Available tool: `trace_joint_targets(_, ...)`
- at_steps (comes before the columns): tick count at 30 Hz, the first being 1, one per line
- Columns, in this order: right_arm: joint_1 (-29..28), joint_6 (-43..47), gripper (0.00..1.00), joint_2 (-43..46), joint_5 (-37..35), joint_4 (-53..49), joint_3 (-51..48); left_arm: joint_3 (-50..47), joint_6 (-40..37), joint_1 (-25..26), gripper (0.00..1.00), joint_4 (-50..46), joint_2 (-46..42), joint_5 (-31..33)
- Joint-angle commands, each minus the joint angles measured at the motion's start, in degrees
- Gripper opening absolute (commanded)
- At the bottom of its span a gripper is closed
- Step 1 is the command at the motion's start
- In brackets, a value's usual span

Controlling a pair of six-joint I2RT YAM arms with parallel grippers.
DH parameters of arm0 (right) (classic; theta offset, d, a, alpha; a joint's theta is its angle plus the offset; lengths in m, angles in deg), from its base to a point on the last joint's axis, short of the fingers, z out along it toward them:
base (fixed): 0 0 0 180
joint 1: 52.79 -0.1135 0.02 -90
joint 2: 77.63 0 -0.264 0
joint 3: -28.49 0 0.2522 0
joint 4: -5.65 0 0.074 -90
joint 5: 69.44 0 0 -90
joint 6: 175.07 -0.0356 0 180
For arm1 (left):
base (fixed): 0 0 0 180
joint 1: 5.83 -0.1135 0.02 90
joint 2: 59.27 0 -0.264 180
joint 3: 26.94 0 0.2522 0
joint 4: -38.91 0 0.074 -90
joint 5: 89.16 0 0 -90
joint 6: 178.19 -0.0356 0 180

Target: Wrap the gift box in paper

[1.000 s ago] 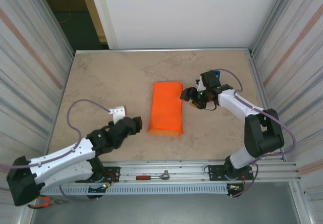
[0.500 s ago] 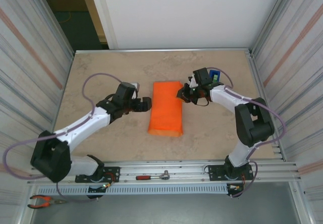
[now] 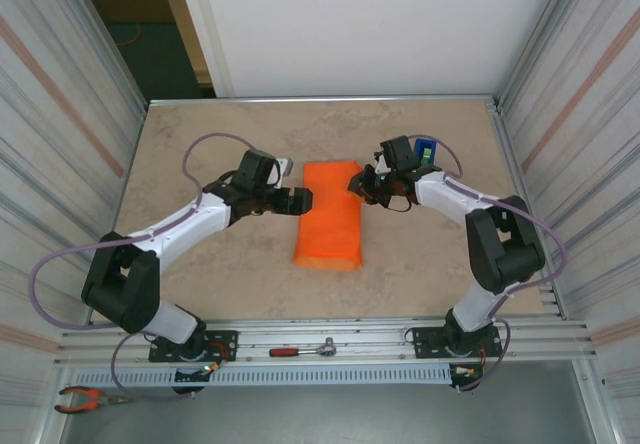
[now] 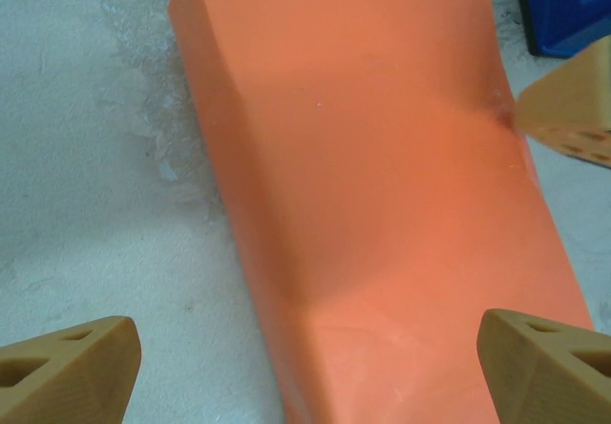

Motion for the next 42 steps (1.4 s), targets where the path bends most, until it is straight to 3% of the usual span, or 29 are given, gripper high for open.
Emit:
trace_joint_targets(1, -1.0, 0.4, 0.34, 6.1, -3.7, -3.8, -0.5, 0.6, -1.5, -0.8, 0.91, -2.1, -0.8, -2.7)
trace_joint_targets(5, -2.5, 1.3, 0.57, 9.6, -8.0, -8.7, -1.5, -1.1, -0.9, -1.1, 0.92, -1.2, -1.7, -4.6)
trace_joint_targets(10, -5.7, 1.0, 0.67, 11.9, -11.0, -10.0, -6.0, -5.7, 1.4, -1.1, 0.92, 2.9, -2.9, -7.9)
trace_joint_targets(19, -9.1, -0.5, 0.65, 9.3, -9.9, -4.1, -11.9, -12.9, 5.0, 0.2, 0.92, 7.7, -5.1, -6.8)
trace_joint_targets(25, -5.1, 2.4, 0.51, 6.2, -6.9, -3.0, -11.1, -15.2, 7.8, 4.4, 0.92, 8.8, -5.5, -1.6)
trace_joint_targets(28, -3.0, 3.7, 0.49, 5.8, -5.3, -3.3, -11.0, -14.9, 9.9, 4.2, 0.93, 8.8, -5.9, -0.7)
trace_joint_targets(34, 0.5, 4.2, 0.64, 11.1, -3.9, -4.6, -11.7, -8.3, 11.9, -2.9, 0.95, 7.8, -4.1, -4.4)
trace_joint_targets(36, 1.2, 4.4, 0.69, 12.3, -3.6, -5.2, -11.5, -3.1, 11.3, -5.2, 0.95, 5.9, -0.6, -6.0)
trace_joint_targets(42, 1.9, 3.8, 0.72, 13.3, -3.5, -5.5, -12.2, 12.8, 9.4, -8.4, 0.96, -2.0, 13.5, -8.4)
